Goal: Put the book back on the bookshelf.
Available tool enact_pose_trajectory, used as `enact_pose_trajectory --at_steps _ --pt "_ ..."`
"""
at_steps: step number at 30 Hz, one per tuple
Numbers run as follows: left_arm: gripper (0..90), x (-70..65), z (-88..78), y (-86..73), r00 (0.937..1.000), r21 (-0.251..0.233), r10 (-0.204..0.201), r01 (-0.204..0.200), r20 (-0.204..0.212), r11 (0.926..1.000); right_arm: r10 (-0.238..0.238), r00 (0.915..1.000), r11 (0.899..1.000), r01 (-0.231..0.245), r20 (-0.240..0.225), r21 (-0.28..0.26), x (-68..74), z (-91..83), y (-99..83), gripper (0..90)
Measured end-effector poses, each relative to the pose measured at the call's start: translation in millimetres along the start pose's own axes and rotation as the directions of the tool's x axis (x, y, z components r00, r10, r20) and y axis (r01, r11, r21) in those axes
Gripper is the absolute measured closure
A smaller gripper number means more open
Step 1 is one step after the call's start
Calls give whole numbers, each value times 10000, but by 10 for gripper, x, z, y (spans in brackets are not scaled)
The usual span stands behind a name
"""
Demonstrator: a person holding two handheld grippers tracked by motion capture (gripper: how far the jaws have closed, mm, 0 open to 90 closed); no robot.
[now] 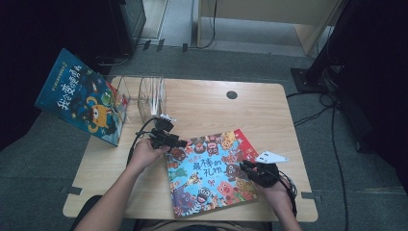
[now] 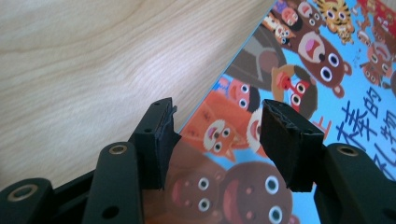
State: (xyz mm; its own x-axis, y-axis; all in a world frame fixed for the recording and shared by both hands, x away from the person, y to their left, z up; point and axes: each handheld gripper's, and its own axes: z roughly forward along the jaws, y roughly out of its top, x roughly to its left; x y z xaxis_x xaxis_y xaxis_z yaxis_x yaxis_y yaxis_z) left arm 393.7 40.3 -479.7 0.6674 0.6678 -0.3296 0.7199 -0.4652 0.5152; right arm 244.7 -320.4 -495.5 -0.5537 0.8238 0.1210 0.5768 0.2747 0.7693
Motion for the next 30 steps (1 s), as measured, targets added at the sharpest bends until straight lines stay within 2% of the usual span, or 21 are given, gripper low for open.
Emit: enact_pose_trajectory --at_steps 8,15,21,24,26,30 --pt "457 91 -89 -83 9996 18 -281 281 101 9996 307 9967 9994 -318 750 130 -73 -8 -41 844" --pt "457 102 -93 -100 9993 -43 -346 347 111 9994 458 9949 9977 -501 904 462 -89 28 -58 872" --pt "458 107 -91 -105 9993 -56 -347 347 122 9994 441 9962 9989 -450 753 108 -72 -9 -33 900" --pt "457 108 -93 -107 9993 -59 -355 356 111 9993 411 9969 9989 -424 664 183 -61 7 -33 900" --pt "458 108 -94 -108 9993 -58 -354 355 105 9994 466 9973 9989 -470 570 50 -45 9 -23 900" --pt "458 109 -95 -111 9993 -73 -368 369 113 9993 231 9984 9996 -240 517 164 -15 40 -32 900"
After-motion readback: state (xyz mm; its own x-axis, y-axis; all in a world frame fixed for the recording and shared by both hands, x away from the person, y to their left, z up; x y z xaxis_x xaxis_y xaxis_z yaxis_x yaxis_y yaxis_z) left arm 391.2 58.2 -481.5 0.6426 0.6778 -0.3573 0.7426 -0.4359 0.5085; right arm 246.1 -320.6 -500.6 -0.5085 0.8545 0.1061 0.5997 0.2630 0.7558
